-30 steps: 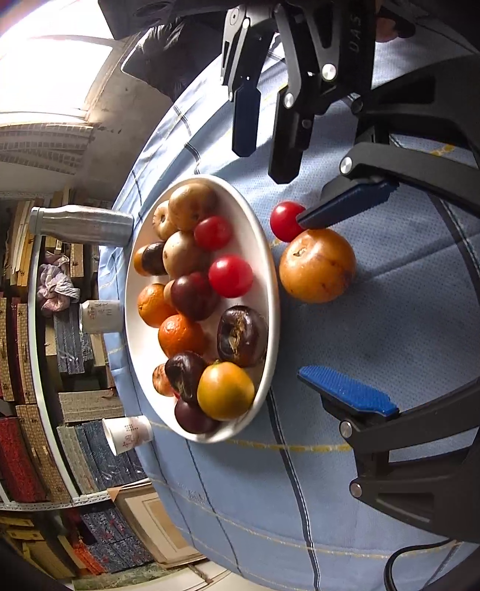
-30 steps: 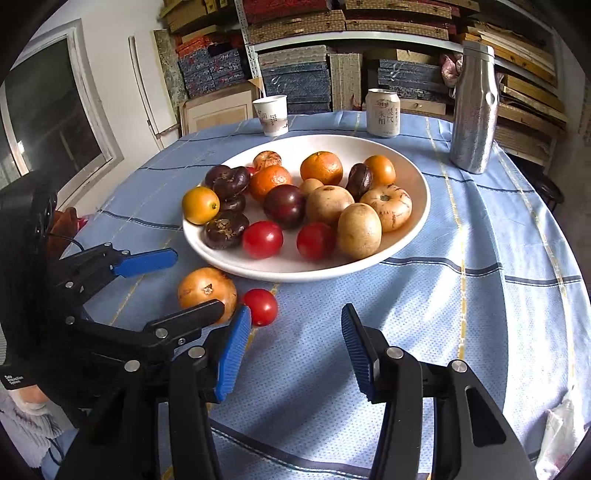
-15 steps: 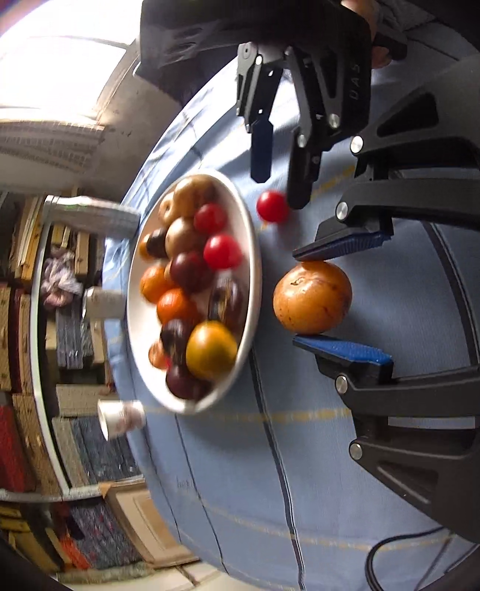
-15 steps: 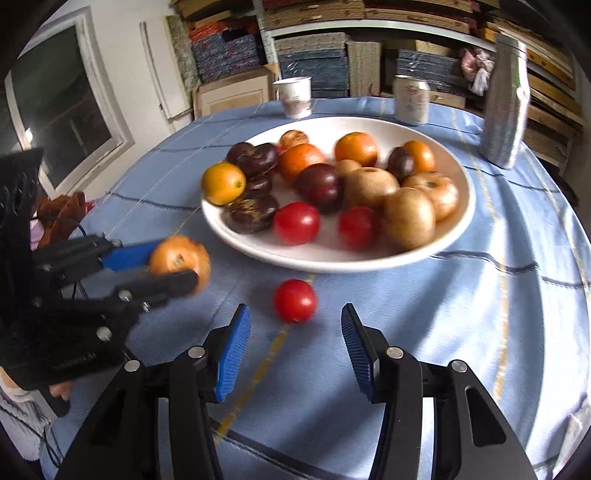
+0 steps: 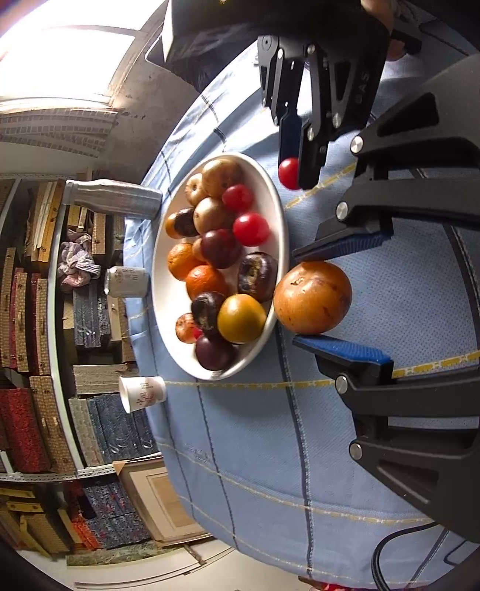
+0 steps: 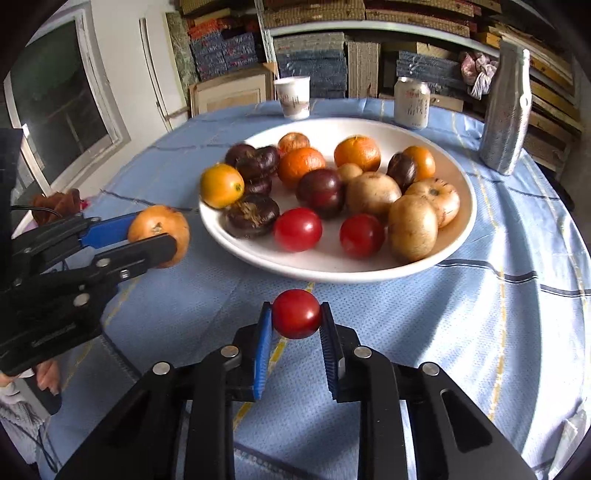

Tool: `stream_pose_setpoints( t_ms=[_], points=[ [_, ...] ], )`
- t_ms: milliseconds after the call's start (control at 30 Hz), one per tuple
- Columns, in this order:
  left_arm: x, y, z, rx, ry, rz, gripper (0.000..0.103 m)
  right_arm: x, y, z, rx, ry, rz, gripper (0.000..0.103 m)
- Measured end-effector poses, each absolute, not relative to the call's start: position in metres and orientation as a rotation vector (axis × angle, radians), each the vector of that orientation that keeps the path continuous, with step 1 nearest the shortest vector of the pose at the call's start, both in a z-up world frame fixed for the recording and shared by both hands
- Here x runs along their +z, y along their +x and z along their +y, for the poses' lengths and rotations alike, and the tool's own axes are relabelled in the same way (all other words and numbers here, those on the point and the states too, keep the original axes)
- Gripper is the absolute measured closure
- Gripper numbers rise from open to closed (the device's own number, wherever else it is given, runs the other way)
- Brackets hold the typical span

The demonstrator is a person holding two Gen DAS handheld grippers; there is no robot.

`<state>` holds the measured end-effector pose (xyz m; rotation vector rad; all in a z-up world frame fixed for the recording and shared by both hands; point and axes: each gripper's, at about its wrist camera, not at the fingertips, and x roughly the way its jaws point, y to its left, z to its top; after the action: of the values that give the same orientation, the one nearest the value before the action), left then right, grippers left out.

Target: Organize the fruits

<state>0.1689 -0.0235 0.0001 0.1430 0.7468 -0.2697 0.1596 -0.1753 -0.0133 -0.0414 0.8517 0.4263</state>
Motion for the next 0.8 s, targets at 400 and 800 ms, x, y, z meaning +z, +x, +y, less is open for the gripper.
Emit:
stream_pose_setpoints(
  t_ms=[400, 800],
  points=[
    [0.032, 0.221, -0.055, -0.276, 0.163, 0.68, 0.063, 0.048, 0.193, -0.198, 0.354, -0.011, 0.708, 0.078],
    [0.008, 0.252, -0.055, -0.27, 0.1, 0.716, 0.033, 0.017, 0.217, -0.203, 0.31, 0.029, 0.72, 0.053]
  ],
)
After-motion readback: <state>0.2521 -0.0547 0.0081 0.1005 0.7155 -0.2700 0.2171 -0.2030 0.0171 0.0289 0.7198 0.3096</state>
